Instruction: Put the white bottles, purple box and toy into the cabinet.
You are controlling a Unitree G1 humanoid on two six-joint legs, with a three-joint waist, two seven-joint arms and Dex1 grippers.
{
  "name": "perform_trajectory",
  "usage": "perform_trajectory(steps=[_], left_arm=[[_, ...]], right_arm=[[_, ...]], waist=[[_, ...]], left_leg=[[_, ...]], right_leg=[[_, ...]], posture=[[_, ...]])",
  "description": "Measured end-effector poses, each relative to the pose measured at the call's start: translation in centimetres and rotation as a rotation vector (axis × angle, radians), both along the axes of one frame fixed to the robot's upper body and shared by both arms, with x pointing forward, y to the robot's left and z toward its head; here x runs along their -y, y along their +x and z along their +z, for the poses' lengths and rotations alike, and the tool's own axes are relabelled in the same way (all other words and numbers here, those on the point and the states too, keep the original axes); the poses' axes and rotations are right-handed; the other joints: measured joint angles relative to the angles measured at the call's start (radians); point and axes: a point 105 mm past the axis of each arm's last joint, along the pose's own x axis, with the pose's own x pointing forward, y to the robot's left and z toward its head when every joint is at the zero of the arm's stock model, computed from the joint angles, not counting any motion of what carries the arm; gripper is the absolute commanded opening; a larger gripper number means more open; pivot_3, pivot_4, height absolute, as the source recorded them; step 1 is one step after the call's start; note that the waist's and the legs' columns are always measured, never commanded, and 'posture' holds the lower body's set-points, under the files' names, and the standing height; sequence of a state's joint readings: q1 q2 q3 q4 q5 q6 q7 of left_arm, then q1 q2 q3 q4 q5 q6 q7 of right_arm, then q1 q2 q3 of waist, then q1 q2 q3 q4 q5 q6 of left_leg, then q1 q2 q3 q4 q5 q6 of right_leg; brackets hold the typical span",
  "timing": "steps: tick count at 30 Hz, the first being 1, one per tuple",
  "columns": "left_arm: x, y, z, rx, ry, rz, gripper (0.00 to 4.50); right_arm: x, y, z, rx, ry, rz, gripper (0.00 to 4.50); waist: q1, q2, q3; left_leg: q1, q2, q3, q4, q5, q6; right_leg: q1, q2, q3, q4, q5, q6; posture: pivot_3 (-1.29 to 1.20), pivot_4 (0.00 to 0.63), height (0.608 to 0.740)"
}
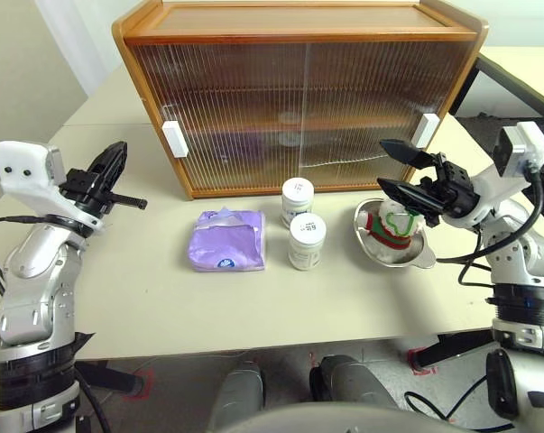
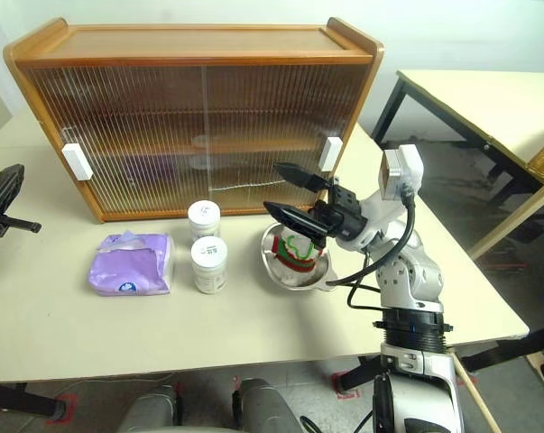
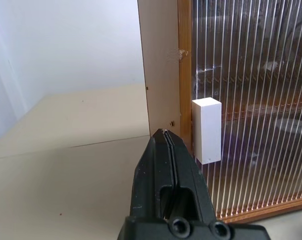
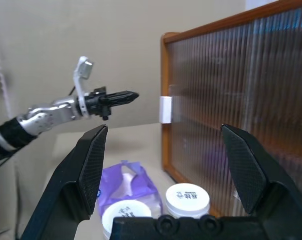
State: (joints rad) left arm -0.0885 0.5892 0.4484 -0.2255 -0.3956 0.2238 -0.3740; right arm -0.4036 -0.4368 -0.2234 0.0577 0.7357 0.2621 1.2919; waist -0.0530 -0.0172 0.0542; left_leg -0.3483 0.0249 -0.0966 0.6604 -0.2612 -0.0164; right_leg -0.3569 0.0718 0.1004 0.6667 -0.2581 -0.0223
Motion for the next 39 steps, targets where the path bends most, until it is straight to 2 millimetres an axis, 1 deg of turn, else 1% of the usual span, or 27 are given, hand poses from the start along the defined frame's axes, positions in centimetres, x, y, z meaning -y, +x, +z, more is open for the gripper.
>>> perform_trajectory(steps=[3, 8, 13, 18, 22, 26, 32, 35, 39], left_arm=[[0.1, 0.1, -0.2, -0.005, -0.003, 0.001, 0.05], [0.9, 0.7, -0.7, -0.018, -0.005, -0.021, 0.05], [0.9, 1.7, -1.3, -0.047, 0.0, -0.016, 0.05], [0.6, 2.6, -1.0, -0.04, -0.007, 0.0, 0.05], [0.2, 3.3, -1.0, -0.04, -0.011, 0.011, 0.05], [1.2, 4.1, -1.3, -0.058, 0.011, -0.034, 0.05], [2.0, 4.6, -0.9, -0.042, 0.026, -0.06, 0.05], [2.6, 4.8, -1.3, -0.048, 0.02, -0.075, 0.05], [3.1, 5.1, -2.3, -0.077, 0.01, -0.09, 0.05]], right_arm=[[0.1, 0.0, -0.1, 0.014, 0.005, -0.024, 4.5], [-0.4, 0.0, -0.3, 0.011, 0.024, -0.035, 4.5], [-0.4, 0.0, -0.5, 0.004, 0.023, -0.044, 4.5], [-0.5, -0.3, -0.5, 0.011, 0.019, -0.045, 4.5], [-0.7, -0.4, -1.0, -0.007, 0.015, -0.043, 4.5], [-0.8, -0.4, -1.0, -0.009, 0.013, -0.044, 4.5], [-0.7, -0.3, -0.9, -0.009, 0.004, -0.052, 4.5], [-0.7, -0.3, -0.9, -0.01, 0.004, -0.055, 4.5], [-0.7, -0.3, -0.8, -0.008, 0.005, -0.061, 4.5]], waist=[[0.0, 0.0, -0.002], [0.0, 0.0, -0.005], [-0.002, 0.0, -0.006], [-0.004, -0.001, -0.007], [-0.005, -0.001, -0.007], [-0.007, -0.001, -0.007], [-0.014, -0.001, -0.007], [-0.016, -0.001, -0.007], [-0.02, -0.001, -0.007]], left_leg=[[0.0, 0.0, 0.0, 0.0, 0.0, 0.0], [0.0, 0.001, 0.0, 0.0, 0.0, 0.0], [0.0, 0.001, 0.0, 0.0, 0.0, 0.0], [0.0, 0.001, 0.0, 0.0, 0.0, -0.001], [0.0, 0.002, 0.0, 0.0, 0.0, -0.001], [0.0, 0.001, 0.0, 0.0, 0.0, -0.001], [0.0, 0.001, 0.001, 0.0, 0.0, -0.001], [-0.001, 0.001, 0.001, 0.0, 0.0, 0.0], [-0.001, 0.0, 0.001, 0.001, 0.0, 0.0]], right_leg=[[0.0, 0.0, 0.0, 0.0, 0.0, 0.0], [0.0, 0.0, 0.0, 0.0, 0.0, 0.001], [0.0, 0.0, 0.0, 0.0, 0.0, 0.001], [0.0, 0.0, 0.0, 0.0, 0.001, 0.001], [0.0, 0.0, 0.0, 0.0, 0.001, 0.002], [0.0, 0.0, 0.0, -0.001, 0.001, 0.002], [0.0, 0.001, 0.0, -0.001, 0.001, 0.003], [0.0, 0.002, 0.0, -0.001, 0.001, 0.004], [0.001, 0.001, 0.0, -0.001, 0.001, 0.004]], posture=[[-0.08, 0.018, 0.74], [-0.09, 0.018, 0.74], [-0.1, 0.019, 0.74], [-0.1, 0.018, 0.74], [-0.1, 0.018, 0.74], [-0.12, 0.019, 0.74], [-0.14, 0.018, 0.74], [-0.14, 0.018, 0.74], [-0.15, 0.02, 0.74]])
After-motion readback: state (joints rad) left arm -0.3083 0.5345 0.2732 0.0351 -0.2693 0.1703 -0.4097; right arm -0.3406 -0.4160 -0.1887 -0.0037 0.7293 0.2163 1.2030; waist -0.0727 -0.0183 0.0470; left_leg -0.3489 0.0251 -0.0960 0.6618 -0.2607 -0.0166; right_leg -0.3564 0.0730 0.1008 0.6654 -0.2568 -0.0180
